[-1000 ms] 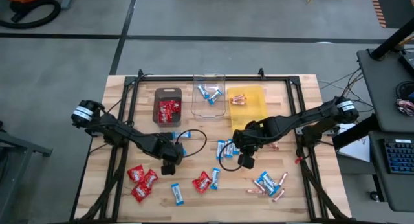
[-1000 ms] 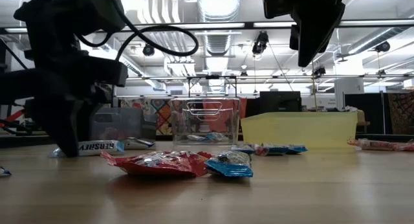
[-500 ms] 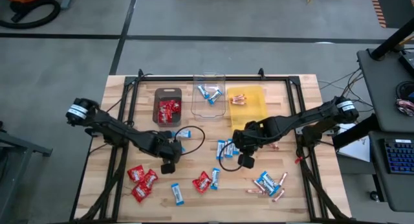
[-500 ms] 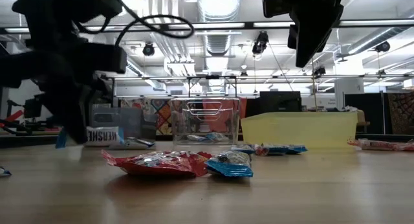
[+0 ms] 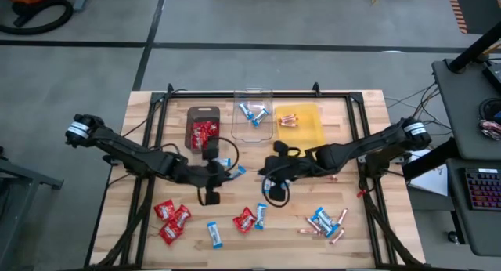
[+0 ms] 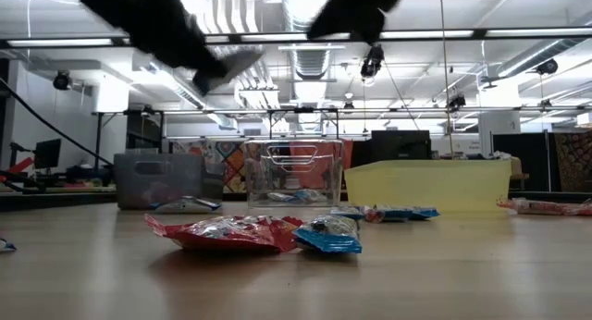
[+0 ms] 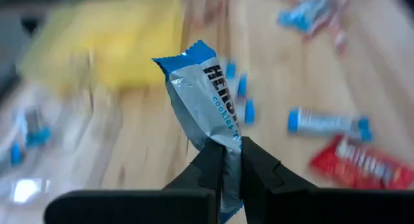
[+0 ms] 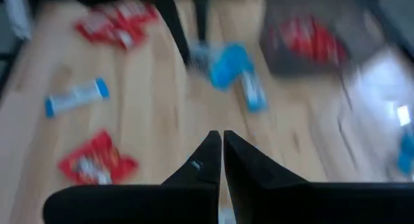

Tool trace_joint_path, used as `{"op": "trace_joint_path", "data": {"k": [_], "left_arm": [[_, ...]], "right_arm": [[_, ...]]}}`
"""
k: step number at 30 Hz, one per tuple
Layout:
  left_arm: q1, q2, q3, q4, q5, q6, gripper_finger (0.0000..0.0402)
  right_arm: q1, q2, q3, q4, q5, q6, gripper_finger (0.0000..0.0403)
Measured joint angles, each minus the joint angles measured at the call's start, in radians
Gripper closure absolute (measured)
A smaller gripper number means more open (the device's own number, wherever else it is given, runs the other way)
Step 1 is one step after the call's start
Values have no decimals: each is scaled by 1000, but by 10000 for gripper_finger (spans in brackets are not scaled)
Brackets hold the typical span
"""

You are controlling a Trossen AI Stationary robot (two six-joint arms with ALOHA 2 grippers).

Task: Sort candy
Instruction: Put the white chocolate into the transparent bin

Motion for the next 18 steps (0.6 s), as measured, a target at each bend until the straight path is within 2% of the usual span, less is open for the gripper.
{"op": "trace_joint_path", "data": {"k": [3, 11, 14, 18], "left_arm": [[0, 8, 0, 93, -19, 74, 393], [0, 62, 0, 161, -168, 103, 393], [0, 87, 0, 205, -213, 113, 393], [0, 114, 0, 256, -215, 130, 393]], "right_arm": [[-1, 12, 0, 115, 0, -57, 364], [-29, 12, 0, 164, 87, -5, 286], [-45, 24, 0, 184, 86, 20, 278], [-65, 44, 0, 191, 86, 33, 277]]}}
